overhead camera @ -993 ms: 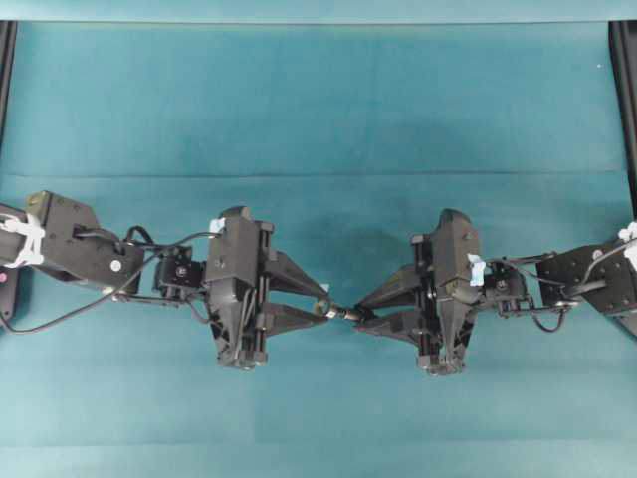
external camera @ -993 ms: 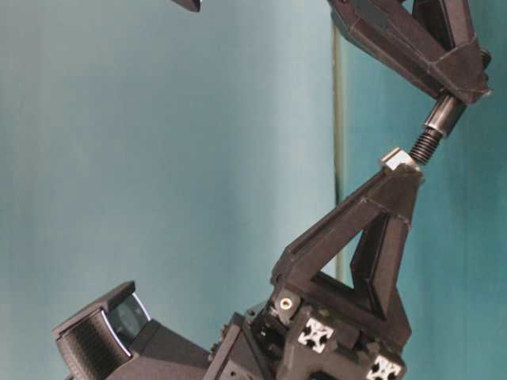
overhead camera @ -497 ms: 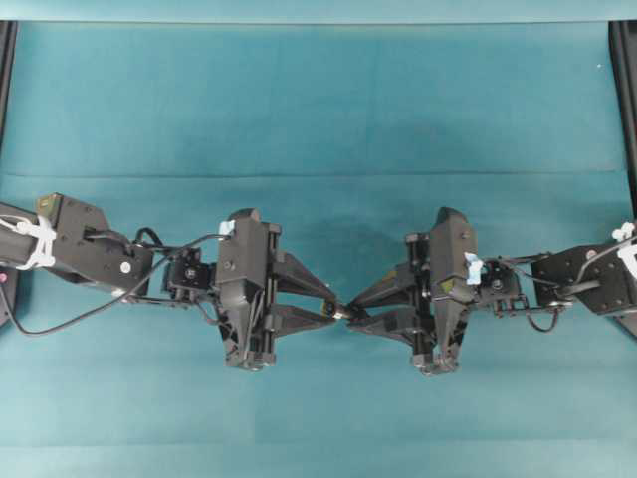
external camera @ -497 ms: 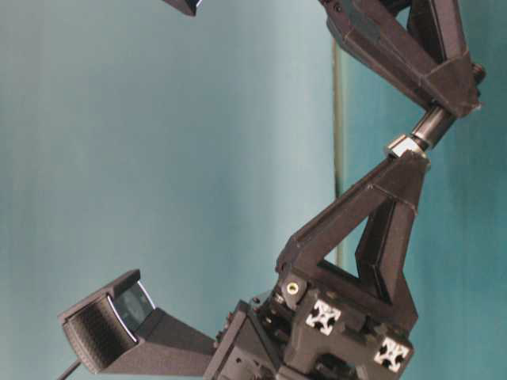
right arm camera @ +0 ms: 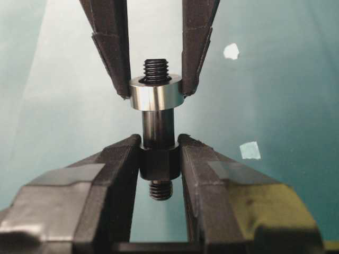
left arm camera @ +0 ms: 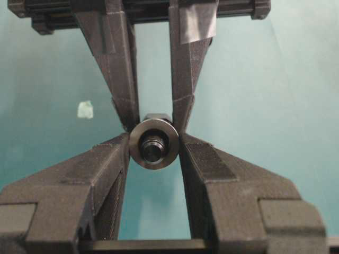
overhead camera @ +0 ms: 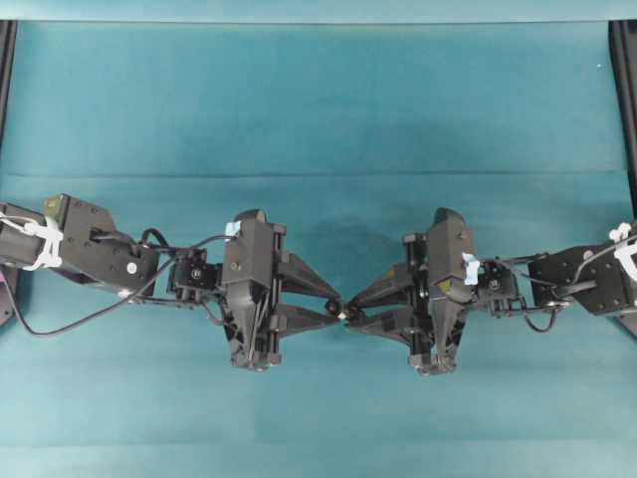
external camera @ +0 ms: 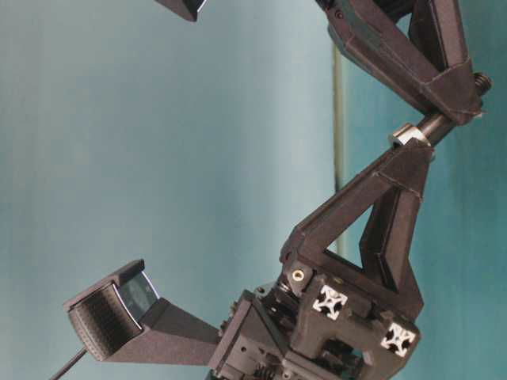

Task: Insert the washer onto the shaft with both hands.
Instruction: 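Push the washer down the shaft onto the hex collar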

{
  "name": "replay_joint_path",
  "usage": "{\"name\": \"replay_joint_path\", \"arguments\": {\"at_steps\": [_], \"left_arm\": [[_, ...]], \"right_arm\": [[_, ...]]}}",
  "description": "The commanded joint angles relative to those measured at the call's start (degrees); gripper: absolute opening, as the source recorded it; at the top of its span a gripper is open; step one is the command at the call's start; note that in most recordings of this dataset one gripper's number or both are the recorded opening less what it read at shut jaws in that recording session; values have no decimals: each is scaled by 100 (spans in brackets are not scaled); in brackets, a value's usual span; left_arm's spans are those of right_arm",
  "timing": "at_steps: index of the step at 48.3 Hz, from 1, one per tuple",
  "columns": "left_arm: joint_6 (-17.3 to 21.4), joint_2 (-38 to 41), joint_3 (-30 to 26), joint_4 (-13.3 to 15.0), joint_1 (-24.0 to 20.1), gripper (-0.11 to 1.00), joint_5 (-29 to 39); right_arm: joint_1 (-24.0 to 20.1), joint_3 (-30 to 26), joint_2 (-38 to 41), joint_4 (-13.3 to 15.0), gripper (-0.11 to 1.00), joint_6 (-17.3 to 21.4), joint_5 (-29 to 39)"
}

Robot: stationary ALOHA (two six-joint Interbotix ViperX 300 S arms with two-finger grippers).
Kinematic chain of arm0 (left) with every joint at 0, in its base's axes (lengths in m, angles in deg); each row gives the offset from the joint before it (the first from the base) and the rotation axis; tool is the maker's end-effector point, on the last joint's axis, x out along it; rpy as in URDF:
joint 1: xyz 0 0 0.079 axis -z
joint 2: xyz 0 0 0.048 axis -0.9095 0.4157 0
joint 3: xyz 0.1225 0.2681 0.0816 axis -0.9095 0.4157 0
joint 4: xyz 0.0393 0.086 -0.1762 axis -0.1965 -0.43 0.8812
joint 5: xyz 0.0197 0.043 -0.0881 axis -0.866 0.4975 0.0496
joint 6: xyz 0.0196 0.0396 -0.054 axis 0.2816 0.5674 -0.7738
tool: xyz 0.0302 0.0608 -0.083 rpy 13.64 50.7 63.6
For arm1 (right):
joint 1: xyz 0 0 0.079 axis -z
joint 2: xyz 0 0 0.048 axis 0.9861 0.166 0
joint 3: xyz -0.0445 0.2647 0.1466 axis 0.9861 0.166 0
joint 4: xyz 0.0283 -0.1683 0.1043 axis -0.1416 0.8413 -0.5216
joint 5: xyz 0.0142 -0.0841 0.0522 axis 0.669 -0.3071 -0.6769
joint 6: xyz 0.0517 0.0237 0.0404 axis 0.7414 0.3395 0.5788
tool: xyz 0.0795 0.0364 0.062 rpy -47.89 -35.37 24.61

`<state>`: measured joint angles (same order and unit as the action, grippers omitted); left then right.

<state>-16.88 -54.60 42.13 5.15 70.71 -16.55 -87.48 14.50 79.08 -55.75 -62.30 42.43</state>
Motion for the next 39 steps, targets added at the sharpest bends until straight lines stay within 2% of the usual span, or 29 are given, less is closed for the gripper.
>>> {"name": "replay_joint_path", "arguments": {"at_steps": [1, 39], "left_arm": [[9, -18, -79, -18, 18, 37, -26], [26, 0, -105, -9, 18, 37, 105]], "right_arm": [[44, -88, -35, -18, 0, 44, -132], [62, -255, -62, -18, 0, 62, -290]]}}
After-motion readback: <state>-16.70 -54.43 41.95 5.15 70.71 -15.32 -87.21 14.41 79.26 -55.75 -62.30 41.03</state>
